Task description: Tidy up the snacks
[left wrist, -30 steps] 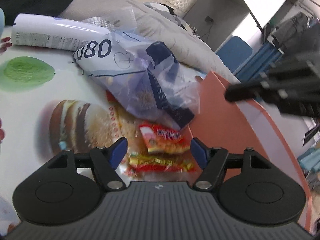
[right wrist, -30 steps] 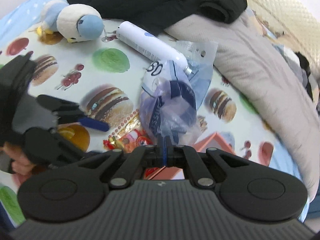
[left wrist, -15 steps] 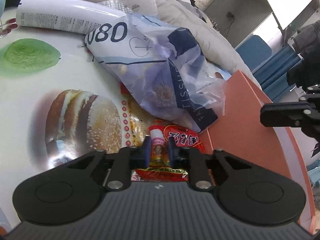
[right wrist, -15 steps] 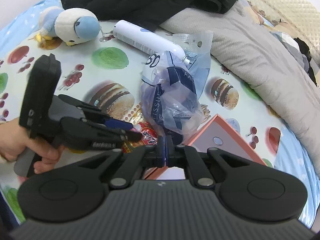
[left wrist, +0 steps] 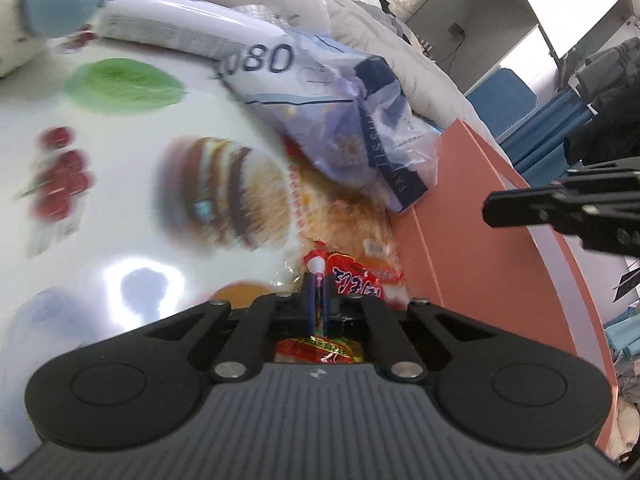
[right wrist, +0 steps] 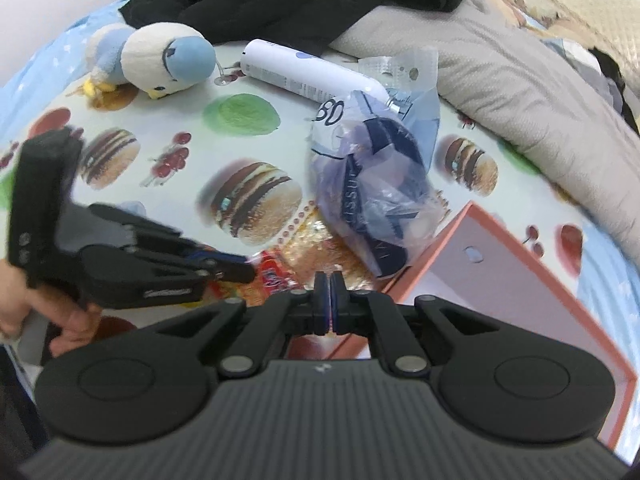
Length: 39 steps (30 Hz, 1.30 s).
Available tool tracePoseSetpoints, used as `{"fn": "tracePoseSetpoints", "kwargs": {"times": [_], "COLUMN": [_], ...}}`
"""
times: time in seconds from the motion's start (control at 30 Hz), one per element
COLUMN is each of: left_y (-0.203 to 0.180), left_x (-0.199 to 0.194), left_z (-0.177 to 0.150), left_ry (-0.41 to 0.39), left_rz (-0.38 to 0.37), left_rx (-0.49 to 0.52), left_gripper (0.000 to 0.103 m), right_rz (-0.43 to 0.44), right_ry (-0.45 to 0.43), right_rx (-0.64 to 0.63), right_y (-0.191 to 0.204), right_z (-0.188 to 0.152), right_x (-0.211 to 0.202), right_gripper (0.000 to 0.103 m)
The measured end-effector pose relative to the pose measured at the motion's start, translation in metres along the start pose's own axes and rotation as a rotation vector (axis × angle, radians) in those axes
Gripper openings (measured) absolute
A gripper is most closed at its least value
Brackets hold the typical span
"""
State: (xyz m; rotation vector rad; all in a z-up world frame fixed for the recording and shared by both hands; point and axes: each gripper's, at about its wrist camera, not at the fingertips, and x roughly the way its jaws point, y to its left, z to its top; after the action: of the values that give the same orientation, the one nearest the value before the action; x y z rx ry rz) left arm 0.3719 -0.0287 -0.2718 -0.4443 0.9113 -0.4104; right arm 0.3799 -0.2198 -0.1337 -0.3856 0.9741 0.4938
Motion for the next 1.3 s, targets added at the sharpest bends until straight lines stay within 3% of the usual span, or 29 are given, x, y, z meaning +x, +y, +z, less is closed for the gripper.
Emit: {"fn": "tracePoseSetpoints", "kwargs": {"times": [0.23, 0.3, 0.37, 0.63, 0.67, 0.77, 0.97, 1.2, 1.3], "left_y": [0.036, 0.047, 0.058, 0.091, 0.095, 0.106, 0.119, 0.116, 0.114], "left_x": [-0.058, -0.071, -0.084, -0.122, -0.126, -0.134, -0.138, -0.133, -0.134], "left_z": [-0.016, -0.018, -0.019, -0.027, -0.029, -0.036, -0.044, -0.04, -0.041], "left_ry": [-0.031, -0.039, -0.048, -0.091, -0.092, -0.096, -0.104, -0.101, -0.1], "left_rz": [0.065, 0.079, 0.095, 0.151, 0.152, 0.16, 0.165, 0.167, 0.158], "left_rx": [0.004, 0.003, 0.003, 0.0, -0.004, -0.022, -0.067, -0.066, -0.072], "left_gripper": [0.003, 0.003, 0.003, 0.003, 0.003, 0.003, 0.004, 0.004, 0.004], "right_rz": [-0.022, -0.031, -0.059, -0.185, -0.224, -0.328, -0.481, -0.506, -0.469], "right_ry": [-0.015, -0.016, -0.029, -0.164, -0.186, -0.238, -0.289, -0.289, -0.278], "right_rx": [0.174, 0.236, 0.268, 0.491, 0.518, 0.578, 0.607, 0.639, 0.686], "right_y": [0.024, 0.031, 0.042, 0.078, 0.084, 0.092, 0.079, 0.069, 0.061], "right_z": [0.001, 0.001, 0.001, -0.014, -0.018, -0.029, -0.038, -0.034, -0.034], "right_x": [0.009, 0.014, 0.018, 0.034, 0.041, 0.061, 0.103, 0.123, 0.124], "right_gripper": [0.011, 0.04, 0.05, 0.05, 0.053, 0.076, 0.075, 0.074, 0.068]}}
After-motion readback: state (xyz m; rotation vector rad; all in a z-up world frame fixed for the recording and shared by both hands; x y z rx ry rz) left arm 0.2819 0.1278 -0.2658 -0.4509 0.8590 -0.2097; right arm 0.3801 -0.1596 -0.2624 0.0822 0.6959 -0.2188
